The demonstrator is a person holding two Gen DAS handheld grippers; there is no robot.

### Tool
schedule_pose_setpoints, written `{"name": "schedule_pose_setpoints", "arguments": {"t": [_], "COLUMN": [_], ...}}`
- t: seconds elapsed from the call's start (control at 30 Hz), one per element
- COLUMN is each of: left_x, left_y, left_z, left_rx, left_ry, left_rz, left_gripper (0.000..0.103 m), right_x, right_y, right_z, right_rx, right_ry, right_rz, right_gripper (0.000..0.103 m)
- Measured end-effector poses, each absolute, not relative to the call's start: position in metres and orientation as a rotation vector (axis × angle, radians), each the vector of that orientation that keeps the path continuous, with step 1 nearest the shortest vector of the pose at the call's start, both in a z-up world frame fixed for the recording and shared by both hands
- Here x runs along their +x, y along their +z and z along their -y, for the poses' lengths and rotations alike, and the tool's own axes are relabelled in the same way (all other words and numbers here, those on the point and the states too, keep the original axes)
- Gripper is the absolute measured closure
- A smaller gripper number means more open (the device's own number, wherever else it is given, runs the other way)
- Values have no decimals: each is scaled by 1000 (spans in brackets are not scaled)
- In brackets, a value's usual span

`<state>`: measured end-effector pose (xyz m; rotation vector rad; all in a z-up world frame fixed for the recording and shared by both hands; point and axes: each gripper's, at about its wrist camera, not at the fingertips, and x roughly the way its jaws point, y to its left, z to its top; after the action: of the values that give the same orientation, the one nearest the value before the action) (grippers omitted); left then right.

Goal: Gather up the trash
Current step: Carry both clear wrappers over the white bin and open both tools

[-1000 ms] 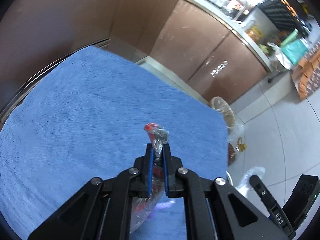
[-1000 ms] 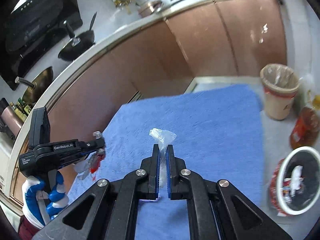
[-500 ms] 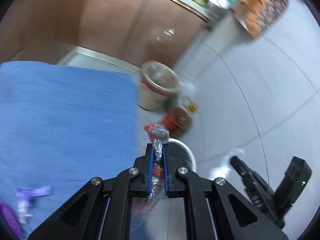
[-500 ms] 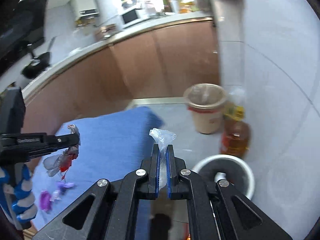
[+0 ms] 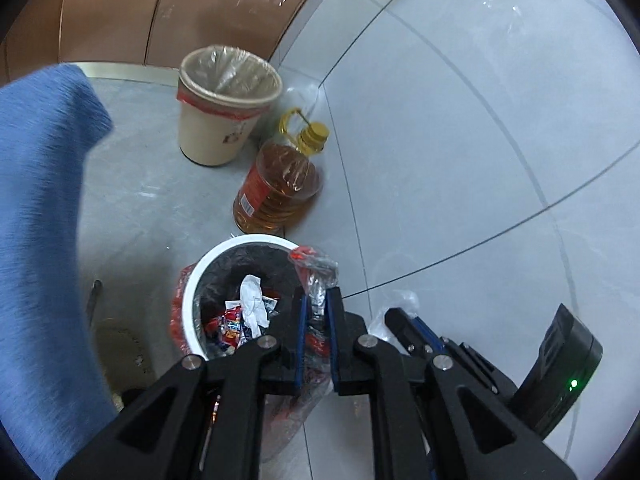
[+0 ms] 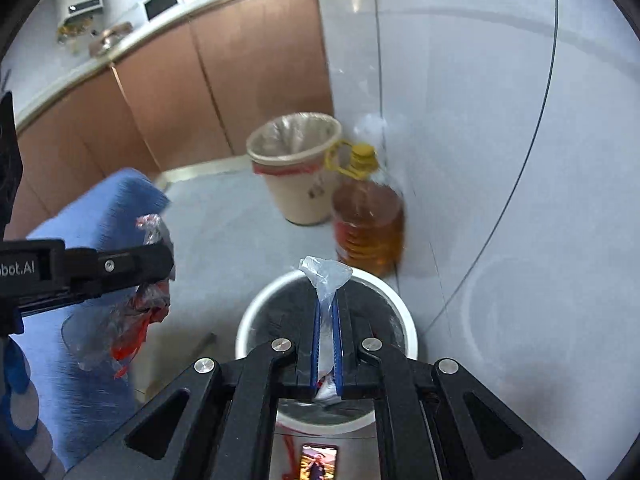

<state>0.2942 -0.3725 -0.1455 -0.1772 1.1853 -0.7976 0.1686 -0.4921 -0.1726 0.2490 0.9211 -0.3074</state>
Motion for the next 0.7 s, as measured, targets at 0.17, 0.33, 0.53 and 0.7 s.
{"name": "schedule_pose_setpoints", "arguments": {"t": [0.17, 0.33, 0.53, 0.7], "left_x": [303, 310, 310, 304], "left_y": [-178, -195, -186, -161], "left_z": [388, 388, 373, 354], "left_rx": [-177, -194, -200, -182], "left_ry": [-781, -757, -739, -717], "left_rz": [-1220, -1237, -1201, -1138], "left_gripper": [76, 58, 58, 58], "right_x": [181, 190, 185, 178], "right_y": [-204, -226, -223, -204], "right_z": [507, 513, 511, 500], "right_rx": [284, 315, 317, 310], "right_ry": [-315, -317, -321, -317], "right_rz": [-965, -991, -980, -944], "right_gripper": [93, 79, 73, 69]}}
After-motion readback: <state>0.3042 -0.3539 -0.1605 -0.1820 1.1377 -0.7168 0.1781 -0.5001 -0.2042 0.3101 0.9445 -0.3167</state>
